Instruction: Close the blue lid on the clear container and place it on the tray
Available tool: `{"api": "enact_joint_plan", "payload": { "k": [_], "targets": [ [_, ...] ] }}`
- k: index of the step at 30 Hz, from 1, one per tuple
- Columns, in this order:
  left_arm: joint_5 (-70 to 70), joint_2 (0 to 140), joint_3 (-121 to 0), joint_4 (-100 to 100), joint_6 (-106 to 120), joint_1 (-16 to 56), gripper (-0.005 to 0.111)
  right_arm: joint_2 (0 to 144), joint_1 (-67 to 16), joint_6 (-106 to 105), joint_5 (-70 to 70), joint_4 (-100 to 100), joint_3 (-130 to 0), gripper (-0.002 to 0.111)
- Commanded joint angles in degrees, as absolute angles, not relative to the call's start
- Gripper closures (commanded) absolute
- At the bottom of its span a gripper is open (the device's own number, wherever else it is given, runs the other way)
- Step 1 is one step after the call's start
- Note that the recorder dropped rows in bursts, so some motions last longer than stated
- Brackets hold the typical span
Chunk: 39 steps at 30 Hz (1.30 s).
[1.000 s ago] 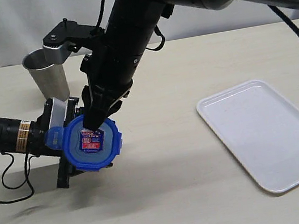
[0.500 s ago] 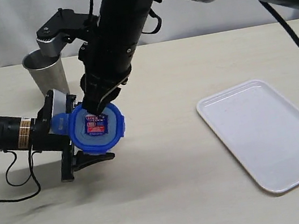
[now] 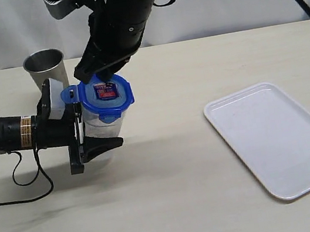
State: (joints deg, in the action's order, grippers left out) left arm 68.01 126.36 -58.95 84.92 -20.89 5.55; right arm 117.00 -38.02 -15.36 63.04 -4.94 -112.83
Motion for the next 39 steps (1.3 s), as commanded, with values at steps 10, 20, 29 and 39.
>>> {"api": "enact_joint_plan", "payload": {
  "k": [10, 20, 29, 39],
  "targets": [
    [68.6, 125.5, -59.1, 80.1, -24.4, 6.0, 0.107, 116.9, -38.1, -13.9, 65.7, -8.4, -111.7, 0.082],
    [69.2, 125.5, -59.1, 80.4, -24.4, 6.0, 0.107, 117.1, -38.0, -10.3, 60.9, -0.6, -105.2, 0.104],
    [69.2, 125.5, -59.1, 80.3, -24.4, 6.0, 0.107, 117.1, -38.0, -10.2, 61.5, -0.4, -104.5, 0.104],
    [67.2, 125.5, -59.1, 80.3, -24.4, 6.1, 0.107, 116.8, -38.0, -9.3, 61.9, -0.4, -104.0, 0.104]
  ]
}}
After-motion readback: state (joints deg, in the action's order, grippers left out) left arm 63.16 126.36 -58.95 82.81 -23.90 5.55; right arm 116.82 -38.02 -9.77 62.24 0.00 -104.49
